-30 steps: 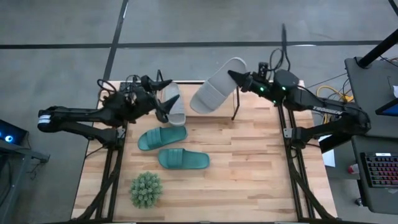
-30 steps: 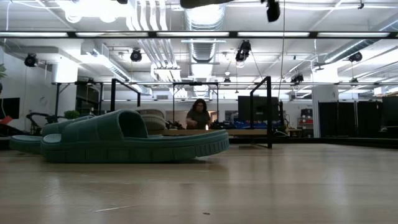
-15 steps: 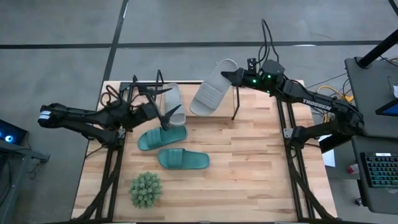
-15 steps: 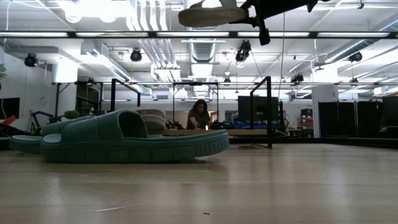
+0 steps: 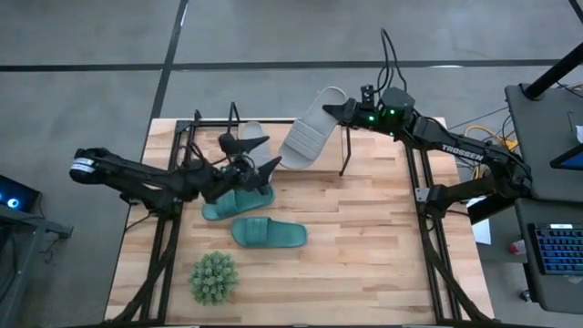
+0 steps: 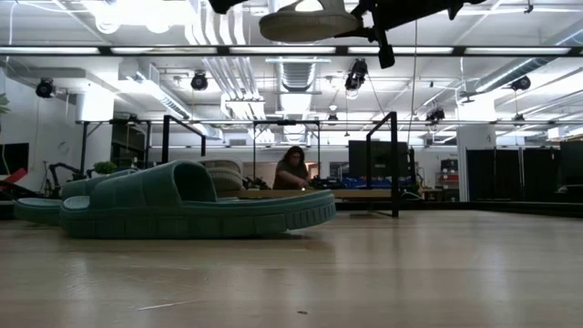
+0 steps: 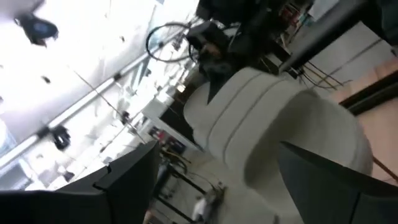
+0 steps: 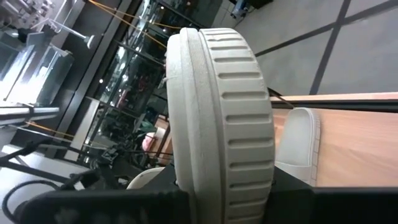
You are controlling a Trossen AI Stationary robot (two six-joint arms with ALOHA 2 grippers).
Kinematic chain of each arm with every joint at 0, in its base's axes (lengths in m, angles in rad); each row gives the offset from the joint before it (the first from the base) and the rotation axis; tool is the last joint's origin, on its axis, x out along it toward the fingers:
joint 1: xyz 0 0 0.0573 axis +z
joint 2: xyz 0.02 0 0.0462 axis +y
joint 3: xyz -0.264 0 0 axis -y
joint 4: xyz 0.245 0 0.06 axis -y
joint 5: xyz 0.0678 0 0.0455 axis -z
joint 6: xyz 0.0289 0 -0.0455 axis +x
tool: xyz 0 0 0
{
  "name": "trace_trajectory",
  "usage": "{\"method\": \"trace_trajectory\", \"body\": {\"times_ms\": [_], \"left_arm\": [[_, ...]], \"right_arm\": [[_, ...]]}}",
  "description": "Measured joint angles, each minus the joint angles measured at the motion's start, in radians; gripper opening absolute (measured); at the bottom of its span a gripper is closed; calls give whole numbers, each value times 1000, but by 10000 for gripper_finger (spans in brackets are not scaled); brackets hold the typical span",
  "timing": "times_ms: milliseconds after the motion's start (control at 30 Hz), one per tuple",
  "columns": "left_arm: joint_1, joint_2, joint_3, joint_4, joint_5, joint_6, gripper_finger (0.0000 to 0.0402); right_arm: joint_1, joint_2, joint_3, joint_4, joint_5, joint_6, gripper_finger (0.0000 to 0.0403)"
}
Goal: Pick and place slides into the shelf
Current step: Put the gray slipper on the shelf
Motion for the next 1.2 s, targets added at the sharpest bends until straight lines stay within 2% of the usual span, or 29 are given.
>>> {"method": "trace_trajectory", "body": {"times_ms": [167, 333, 633, 833, 967, 1200], "left_arm": [[-5, 76, 15, 63, -7, 128, 306], [-5, 133, 64, 63, -95, 195, 305], [-3, 204, 159, 62, -130, 283, 271], [-2, 250, 165, 62, -152, 380, 250], [-1, 263, 163, 68, -199, 409, 243], [-6, 218, 160, 65, -214, 399, 242]], "right_arm": [[0, 0, -1, 0, 0, 0, 47], [2, 0, -1, -1, 0, 0, 47], [31, 17, -2, 1, 1, 28, 47], [41, 38, -1, 12, 4, 25, 47], [39, 38, -1, 14, 6, 24, 47], [32, 38, -1, 16, -2, 17, 47]]}}
